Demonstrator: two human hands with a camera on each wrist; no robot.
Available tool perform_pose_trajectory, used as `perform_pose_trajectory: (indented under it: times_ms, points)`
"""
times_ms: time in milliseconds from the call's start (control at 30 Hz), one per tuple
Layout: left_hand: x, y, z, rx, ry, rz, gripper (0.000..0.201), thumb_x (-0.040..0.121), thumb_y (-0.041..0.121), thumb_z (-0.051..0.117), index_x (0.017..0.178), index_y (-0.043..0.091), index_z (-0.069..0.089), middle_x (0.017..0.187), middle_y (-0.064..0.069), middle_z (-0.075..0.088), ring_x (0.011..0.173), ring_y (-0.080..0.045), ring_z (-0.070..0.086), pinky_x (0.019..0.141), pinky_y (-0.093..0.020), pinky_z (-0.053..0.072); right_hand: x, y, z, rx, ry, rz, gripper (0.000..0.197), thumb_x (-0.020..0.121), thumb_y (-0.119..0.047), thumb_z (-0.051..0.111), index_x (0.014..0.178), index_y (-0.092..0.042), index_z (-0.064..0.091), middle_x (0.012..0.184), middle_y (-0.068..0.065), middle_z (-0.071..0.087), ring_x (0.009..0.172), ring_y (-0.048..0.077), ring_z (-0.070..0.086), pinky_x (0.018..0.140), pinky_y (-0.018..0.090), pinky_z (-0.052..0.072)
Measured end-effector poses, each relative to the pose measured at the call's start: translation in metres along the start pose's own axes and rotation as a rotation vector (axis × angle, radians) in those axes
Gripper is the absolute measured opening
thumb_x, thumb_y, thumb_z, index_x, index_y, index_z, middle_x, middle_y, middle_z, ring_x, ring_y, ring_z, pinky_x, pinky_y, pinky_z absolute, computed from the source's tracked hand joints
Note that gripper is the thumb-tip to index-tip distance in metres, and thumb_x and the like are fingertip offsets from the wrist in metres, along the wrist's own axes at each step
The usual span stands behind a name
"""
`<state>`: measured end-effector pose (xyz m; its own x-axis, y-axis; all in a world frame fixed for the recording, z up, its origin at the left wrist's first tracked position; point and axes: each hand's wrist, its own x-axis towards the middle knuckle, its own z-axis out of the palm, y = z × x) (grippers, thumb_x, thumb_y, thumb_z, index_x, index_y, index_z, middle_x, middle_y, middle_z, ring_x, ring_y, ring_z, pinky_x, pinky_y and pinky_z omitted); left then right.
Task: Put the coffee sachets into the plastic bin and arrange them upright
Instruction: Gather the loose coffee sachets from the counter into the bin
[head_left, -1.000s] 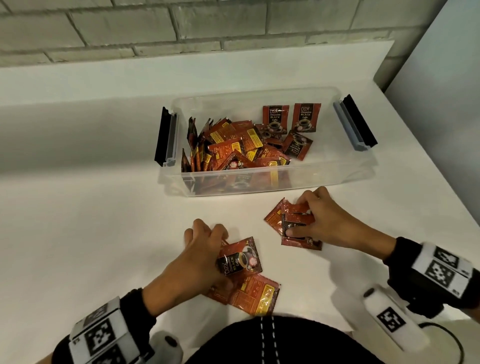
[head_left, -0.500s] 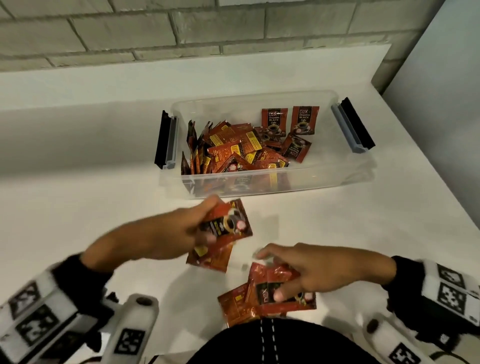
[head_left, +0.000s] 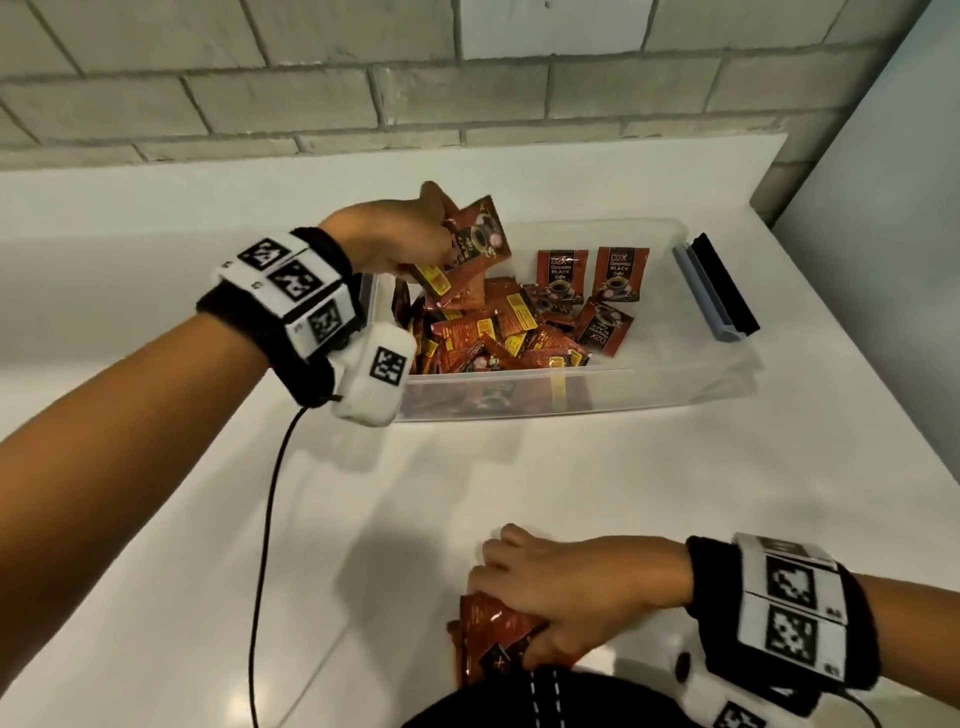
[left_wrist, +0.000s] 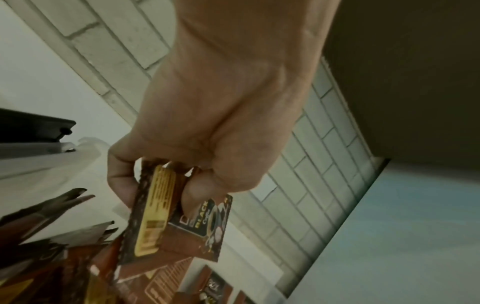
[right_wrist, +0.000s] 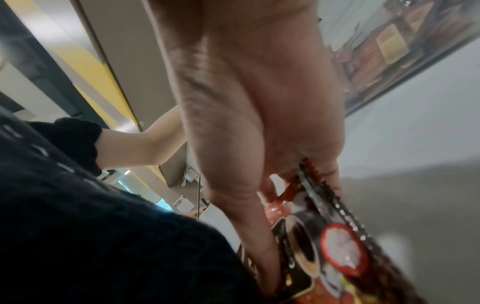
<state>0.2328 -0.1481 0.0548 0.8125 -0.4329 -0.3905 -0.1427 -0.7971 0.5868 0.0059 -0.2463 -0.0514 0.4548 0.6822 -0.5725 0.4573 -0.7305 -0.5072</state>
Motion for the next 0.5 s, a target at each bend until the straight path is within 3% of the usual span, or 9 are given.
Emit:
perform_pose_trajectory:
  times_ms: [133, 233, 300, 367, 433, 500]
  points:
    - [0.018, -0.002, 0.007, 0.265, -0.033, -0.035, 0.044, 0.093, 0.013, 0.051, 0.133, 0.011, 0.034, 0.117, -0.014, 0.056, 0.105, -0.029, 0.057, 0.086, -0.041, 0.05, -0.005, 0.004, 0.0, 0.146, 0.056, 0.011, 0.043, 0.082, -0.021, 0.07, 0.111, -0.009, 0.04, 0.115, 0.009, 0.037, 0.108, 0.019, 0.032, 0.087, 0.038, 0.043]
    - [0.025, -0.006, 0.01, 0.406, -0.028, -0.03, 0.044, 0.092, 0.015, 0.054, 0.134, 0.01, 0.039, 0.119, -0.013, 0.056, 0.105, -0.029, 0.057, 0.087, -0.039, 0.049, -0.012, 0.008, -0.003, 0.355, 0.058, 0.059, 0.038, 0.083, -0.02, 0.071, 0.099, -0.018, 0.037, 0.095, 0.004, 0.051, 0.081, 0.017, 0.049, 0.064, 0.031, 0.043]
    - [0.029, -0.009, 0.012, 0.436, -0.039, -0.025, 0.042, 0.093, 0.013, 0.054, 0.133, 0.008, 0.043, 0.122, -0.012, 0.056, 0.101, -0.028, 0.056, 0.083, -0.037, 0.048, -0.02, 0.013, -0.01, 0.489, 0.053, 0.072, 0.038, 0.084, -0.019, 0.071, 0.101, -0.022, 0.037, 0.092, 0.004, 0.059, 0.071, 0.014, 0.054, 0.056, 0.023, 0.045]
    - [0.03, -0.011, 0.012, 0.471, -0.047, -0.01, 0.038, 0.093, 0.011, 0.053, 0.13, 0.006, 0.049, 0.12, -0.011, 0.057, 0.095, -0.024, 0.053, 0.078, -0.033, 0.044, -0.031, 0.021, -0.024, 0.597, 0.075, 0.077, 0.039, 0.085, -0.017, 0.07, 0.112, -0.02, 0.041, 0.104, 0.007, 0.066, 0.076, 0.014, 0.062, 0.063, 0.023, 0.054]
    - [0.031, -0.013, 0.011, 0.501, -0.053, 0.001, 0.035, 0.092, 0.01, 0.053, 0.127, 0.004, 0.053, 0.119, -0.011, 0.059, 0.094, -0.023, 0.051, 0.079, -0.032, 0.041, -0.043, 0.026, -0.048, 0.672, 0.15, 0.09, 0.041, 0.086, -0.016, 0.068, 0.119, -0.02, 0.044, 0.114, 0.007, 0.066, 0.089, 0.019, 0.068, 0.077, 0.034, 0.058]
    - [0.032, -0.015, 0.01, 0.531, -0.055, 0.009, 0.029, 0.091, 0.007, 0.052, 0.12, 0.003, 0.056, 0.116, -0.012, 0.059, 0.093, -0.023, 0.05, 0.078, -0.032, 0.04, -0.057, 0.03, -0.076, 0.759, 0.268, 0.08, 0.038, 0.088, -0.015, 0.064, 0.121, -0.022, 0.045, 0.116, 0.005, 0.063, 0.095, 0.017, 0.068, 0.074, 0.029, 0.058]
